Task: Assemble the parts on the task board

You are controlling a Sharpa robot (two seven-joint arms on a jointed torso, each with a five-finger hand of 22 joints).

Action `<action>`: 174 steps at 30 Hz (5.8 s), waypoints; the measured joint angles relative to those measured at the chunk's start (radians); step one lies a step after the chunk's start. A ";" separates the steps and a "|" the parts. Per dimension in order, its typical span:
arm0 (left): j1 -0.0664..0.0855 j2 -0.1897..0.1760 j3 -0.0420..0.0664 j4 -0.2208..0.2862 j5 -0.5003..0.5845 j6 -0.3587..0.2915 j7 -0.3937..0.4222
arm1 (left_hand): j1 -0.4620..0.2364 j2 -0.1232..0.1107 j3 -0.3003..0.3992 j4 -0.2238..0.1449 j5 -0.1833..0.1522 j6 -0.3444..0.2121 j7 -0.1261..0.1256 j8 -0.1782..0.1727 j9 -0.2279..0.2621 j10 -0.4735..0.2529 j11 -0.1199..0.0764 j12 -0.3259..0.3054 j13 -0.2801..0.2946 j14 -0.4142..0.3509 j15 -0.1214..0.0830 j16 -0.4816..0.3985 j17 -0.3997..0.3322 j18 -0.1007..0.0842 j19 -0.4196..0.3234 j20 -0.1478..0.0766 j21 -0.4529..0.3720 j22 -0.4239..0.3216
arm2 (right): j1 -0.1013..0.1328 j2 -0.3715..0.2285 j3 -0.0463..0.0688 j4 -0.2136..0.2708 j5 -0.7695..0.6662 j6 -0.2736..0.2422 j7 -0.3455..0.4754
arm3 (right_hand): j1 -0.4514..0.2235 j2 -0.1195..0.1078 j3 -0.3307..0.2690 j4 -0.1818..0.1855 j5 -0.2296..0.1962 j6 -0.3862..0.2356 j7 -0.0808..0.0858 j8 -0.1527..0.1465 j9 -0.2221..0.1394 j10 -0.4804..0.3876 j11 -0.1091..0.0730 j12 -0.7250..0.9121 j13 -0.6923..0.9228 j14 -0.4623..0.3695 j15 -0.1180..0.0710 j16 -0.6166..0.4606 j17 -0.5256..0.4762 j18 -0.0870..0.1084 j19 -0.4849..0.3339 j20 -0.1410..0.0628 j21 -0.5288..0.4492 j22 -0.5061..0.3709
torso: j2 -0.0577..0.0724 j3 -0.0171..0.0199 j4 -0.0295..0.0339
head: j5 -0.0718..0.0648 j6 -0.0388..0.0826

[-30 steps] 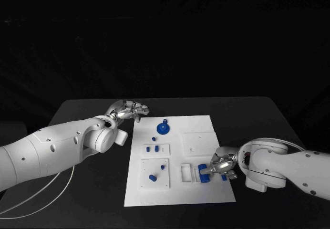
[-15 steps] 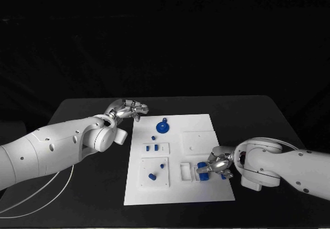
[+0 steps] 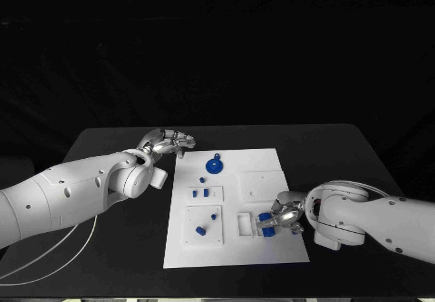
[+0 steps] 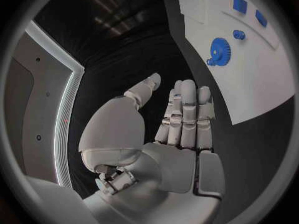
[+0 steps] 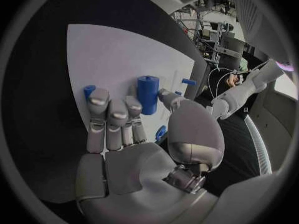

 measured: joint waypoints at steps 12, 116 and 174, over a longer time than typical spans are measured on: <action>0.000 -0.002 0.000 0.000 0.000 0.000 -0.001 | 0.000 0.000 0.000 0.000 0.000 -0.001 -0.001 0.000 -0.001 -0.001 -0.001 0.000 0.000 0.000 0.000 0.000 0.001 0.000 0.000 0.000 0.000 0.000 | -0.002 -0.028 -0.001 0.023 0.026 -0.037 0.015 | 0.025 0.024 0.056 -0.013 -0.005 0.039 -0.009 -0.018 -0.085 0.015 -0.005 -0.006 -0.009 0.005 -0.004 -0.005 0.002 -0.005 -0.006 0.018 0.015 0.000 | 0.000 -0.0005 0.0007 | 0.001 -0.001; 0.000 -0.008 0.000 0.001 0.001 0.010 -0.011 | -0.010 0.003 -0.003 0.014 0.000 -0.005 0.002 0.002 -0.003 -0.003 0.000 0.000 0.000 0.000 0.000 -0.004 0.003 0.000 -0.002 0.002 -0.004 0.004 | 0.013 0.064 -0.005 0.000 0.103 -0.015 0.065 | -0.130 -0.065 0.050 -0.185 -0.001 0.074 -0.006 -0.041 -0.081 0.021 -0.008 -0.028 -0.019 0.009 -0.009 -0.017 0.011 0.006 -0.007 0.021 0.019 0.000 | 0.001 0.0000 -0.0008 | 0.023 -0.010; 0.000 -0.012 0.000 0.001 0.001 0.013 -0.014 | -0.014 0.006 -0.003 0.019 0.000 -0.006 0.001 0.002 -0.004 -0.001 -0.002 0.000 0.000 0.000 0.000 -0.004 0.004 0.000 0.000 0.000 -0.004 0.005 | 0.013 0.060 -0.004 0.006 0.037 0.060 0.113 | -0.114 0.064 0.091 -0.372 0.076 0.092 -0.009 -0.046 -0.091 0.027 -0.010 -0.033 -0.020 0.015 -0.007 -0.027 0.019 0.013 -0.007 0.036 0.019 0.000 | 0.001 -0.0007 -0.0004 | 0.021 -0.013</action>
